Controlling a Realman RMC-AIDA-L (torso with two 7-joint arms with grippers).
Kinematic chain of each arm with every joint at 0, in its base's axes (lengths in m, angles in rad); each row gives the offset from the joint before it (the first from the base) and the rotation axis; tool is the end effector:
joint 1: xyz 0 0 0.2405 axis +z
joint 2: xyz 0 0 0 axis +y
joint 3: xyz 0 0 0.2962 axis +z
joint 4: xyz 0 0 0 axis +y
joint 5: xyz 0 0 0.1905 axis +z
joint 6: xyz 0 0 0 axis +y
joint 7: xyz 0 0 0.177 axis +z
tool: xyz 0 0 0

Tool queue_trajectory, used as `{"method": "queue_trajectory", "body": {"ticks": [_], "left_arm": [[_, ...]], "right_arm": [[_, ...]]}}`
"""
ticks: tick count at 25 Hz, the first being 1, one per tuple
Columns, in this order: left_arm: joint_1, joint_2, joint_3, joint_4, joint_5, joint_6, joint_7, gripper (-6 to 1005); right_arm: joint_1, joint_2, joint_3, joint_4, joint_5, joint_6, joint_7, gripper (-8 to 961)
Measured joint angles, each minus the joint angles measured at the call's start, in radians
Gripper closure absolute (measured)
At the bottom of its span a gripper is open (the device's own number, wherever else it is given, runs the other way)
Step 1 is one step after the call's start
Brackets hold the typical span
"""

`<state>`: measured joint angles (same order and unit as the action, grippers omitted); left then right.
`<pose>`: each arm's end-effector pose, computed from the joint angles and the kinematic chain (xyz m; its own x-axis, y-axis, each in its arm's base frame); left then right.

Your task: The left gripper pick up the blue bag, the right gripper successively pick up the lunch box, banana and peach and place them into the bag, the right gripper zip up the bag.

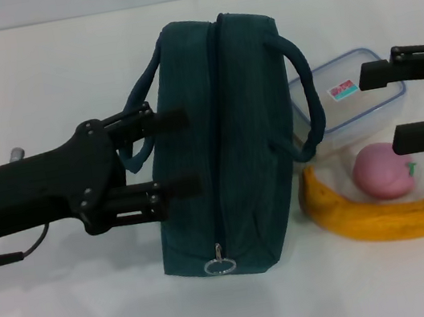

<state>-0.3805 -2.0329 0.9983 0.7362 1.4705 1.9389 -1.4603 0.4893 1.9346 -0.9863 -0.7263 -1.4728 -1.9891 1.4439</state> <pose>-0.2162 0.2705 -0.0049 0.5948 0.2792 0.7538 0.2363 -0.9570 0.1680 0.2051 0.2954 0.0286 0.6759 -0.1687 -0.7174 -0.1072 -0.9856 0.1308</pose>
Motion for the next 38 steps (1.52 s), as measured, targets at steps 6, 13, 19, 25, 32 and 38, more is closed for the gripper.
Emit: {"method": "queue_trajectory", "body": {"ticks": [6,13,19,25,32,38], "left_arm": [[-0.005,-0.001,-0.001,0.0,0.004,0.0,-0.001,107],[-0.009,-0.004,-0.001,0.0,0.017,0.0,-0.004,107],[-0.007,-0.006,-0.011,0.0,0.007,0.0,0.001,108],[-0.046,-0.006,-0.193,0.052,-0.008,-0.048,-0.138,109],[-0.184,0.088,-0.219,0.192,0.331,-0.172,-0.671,109],[-0.257,0.079,-0.2,0.261,0.495,-0.149,-0.956,110]], "right_arm": [[0.0,0.0,-0.003,-0.001,0.0,-0.001,0.0,154],[0.002,0.002,-0.009,-0.001,0.0,-0.001,0.0,154],[0.002,0.003,-0.009,-0.001,0.0,-0.001,-0.006,154],[-0.008,0.002,-0.002,0.011,0.0,-0.001,-0.039,154],[-0.05,-0.009,0.005,0.014,0.0,0.005,-0.052,155],[-0.082,-0.009,0.025,0.017,-0.001,0.006,-0.077,155]]}}
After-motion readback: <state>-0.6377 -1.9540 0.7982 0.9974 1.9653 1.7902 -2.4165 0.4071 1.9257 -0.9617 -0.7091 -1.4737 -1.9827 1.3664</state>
